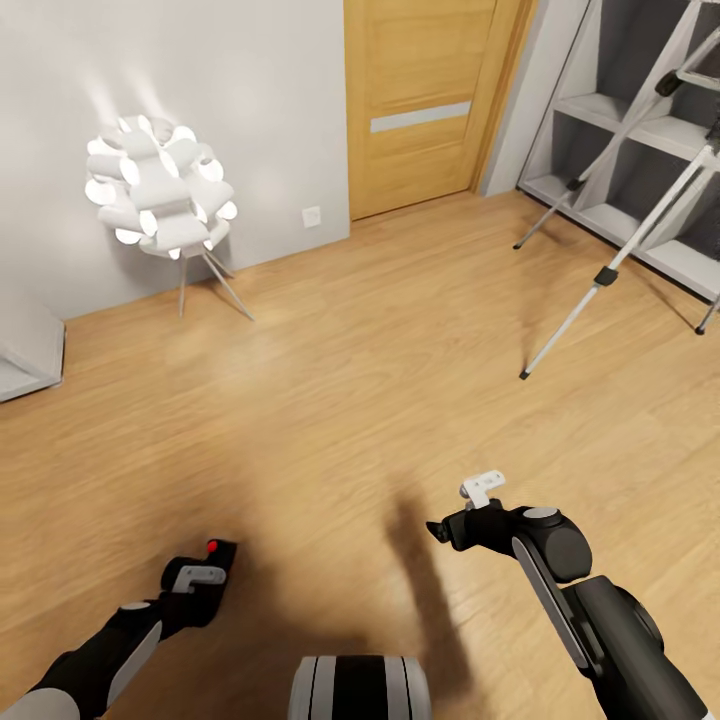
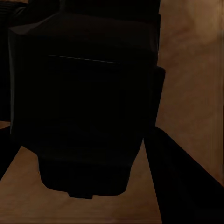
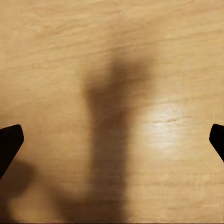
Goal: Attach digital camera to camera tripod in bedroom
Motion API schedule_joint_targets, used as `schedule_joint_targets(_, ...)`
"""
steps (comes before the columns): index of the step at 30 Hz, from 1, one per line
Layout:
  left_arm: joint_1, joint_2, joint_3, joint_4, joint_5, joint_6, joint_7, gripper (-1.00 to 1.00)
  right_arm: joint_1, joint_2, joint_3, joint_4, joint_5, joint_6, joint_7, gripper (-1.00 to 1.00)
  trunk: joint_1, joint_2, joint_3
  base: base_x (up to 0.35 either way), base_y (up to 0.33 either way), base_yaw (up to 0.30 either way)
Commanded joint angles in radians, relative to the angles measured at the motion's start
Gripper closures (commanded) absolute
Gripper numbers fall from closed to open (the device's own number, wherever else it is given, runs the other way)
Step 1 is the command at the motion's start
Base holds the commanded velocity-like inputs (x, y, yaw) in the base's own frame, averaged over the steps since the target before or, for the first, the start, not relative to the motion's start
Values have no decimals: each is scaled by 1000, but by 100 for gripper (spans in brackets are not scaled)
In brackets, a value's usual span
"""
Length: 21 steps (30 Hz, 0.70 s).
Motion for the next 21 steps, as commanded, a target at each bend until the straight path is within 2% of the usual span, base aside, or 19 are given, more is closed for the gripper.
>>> schedule_joint_targets(1,1,1,-6,16,11,6,-4,100,-1,-1,1,-1,-5,4,-3,-100,-1,0,-1,-335,-6,0)
schedule_joint_targets(6,5,2,-6,-52,12,34,-10,100,-1,-1,8,-1,-5,4,-3,-100,-1,0,-1,-340,-3,0)
schedule_joint_targets(9,8,2,-7,-111,12,100,-10,100,-1,-1,10,-1,-5,4,-4,-100,-1,0,-1,-274,-1,0)
schedule_joint_targets(14,9,2,-4,-257,11,276,-10,100,-2,-1,11,-1,-4,4,-4,-100,-1,0,-1,-120,-1,0)
schedule_joint_targets(16,10,2,-2,-344,11,361,-7,100,-2,-1,9,-1,-4,4,-4,-100,-1,0,-1,-53,0,0)
schedule_joint_targets(21,15,0,9,-577,14,546,-1,100,-3,-1,3,-1,-5,4,-4,-100,-3,1,19,-25,0,0)
